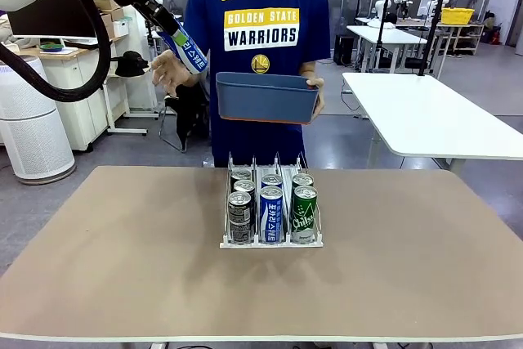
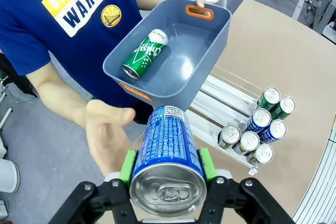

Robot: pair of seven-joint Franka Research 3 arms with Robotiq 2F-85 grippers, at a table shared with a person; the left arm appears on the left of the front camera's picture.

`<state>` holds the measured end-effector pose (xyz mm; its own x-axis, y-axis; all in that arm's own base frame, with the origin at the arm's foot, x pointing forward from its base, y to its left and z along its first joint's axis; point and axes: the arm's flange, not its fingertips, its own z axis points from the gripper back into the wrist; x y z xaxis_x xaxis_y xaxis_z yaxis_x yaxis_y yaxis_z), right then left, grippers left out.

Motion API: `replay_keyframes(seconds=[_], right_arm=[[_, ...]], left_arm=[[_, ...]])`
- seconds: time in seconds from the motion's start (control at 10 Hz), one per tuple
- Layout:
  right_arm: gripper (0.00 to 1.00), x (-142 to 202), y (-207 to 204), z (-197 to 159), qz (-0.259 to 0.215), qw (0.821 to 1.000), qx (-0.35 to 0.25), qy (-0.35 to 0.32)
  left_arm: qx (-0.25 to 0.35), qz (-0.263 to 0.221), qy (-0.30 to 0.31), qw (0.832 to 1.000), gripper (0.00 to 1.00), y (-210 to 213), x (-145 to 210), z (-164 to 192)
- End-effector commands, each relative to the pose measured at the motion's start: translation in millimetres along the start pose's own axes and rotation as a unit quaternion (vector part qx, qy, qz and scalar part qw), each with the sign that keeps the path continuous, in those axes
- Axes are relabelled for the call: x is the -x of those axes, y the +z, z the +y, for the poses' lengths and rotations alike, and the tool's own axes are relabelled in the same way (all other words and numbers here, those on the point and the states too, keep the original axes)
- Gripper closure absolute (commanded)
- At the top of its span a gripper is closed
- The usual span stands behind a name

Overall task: Fill the beverage cans into the dispenser.
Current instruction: Place the picked Ionic drink in the line of the Automatic Can Dispenser with the same cans.

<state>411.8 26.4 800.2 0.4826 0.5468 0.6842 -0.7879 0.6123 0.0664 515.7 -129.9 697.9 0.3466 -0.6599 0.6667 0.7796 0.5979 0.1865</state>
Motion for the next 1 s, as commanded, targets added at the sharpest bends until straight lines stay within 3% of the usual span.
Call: replay_keyframes(seconds=[0.0,0.1,0.3,0.5,0.9], right_arm=[[0.0,0,0,1,0.0,1.0,0.0,0.001],[0.0,0,0,1,0.0,1.0,0.0,0.001],[0.0,0,0,1,0.0,1.0,0.0,0.001],[0.0,0,0,1,0.0,1.0,0.0,0.001],[0.0,0,0,1,0.0,1.0,0.0,0.001]], left_arm=[[-0.002,-0.001,-0.007,1.0,1.0,3,1,2],[0.0,0.0,0.0,1.0,0.43,0,0,0],[-0.007,0.05,0.045,0.998,0.43,0,-8,-14],[-0.033,0.065,0.123,0.99,0.43,2,-16,-44],[-0.045,0.131,0.186,0.973,0.43,-2,-13,-114]])
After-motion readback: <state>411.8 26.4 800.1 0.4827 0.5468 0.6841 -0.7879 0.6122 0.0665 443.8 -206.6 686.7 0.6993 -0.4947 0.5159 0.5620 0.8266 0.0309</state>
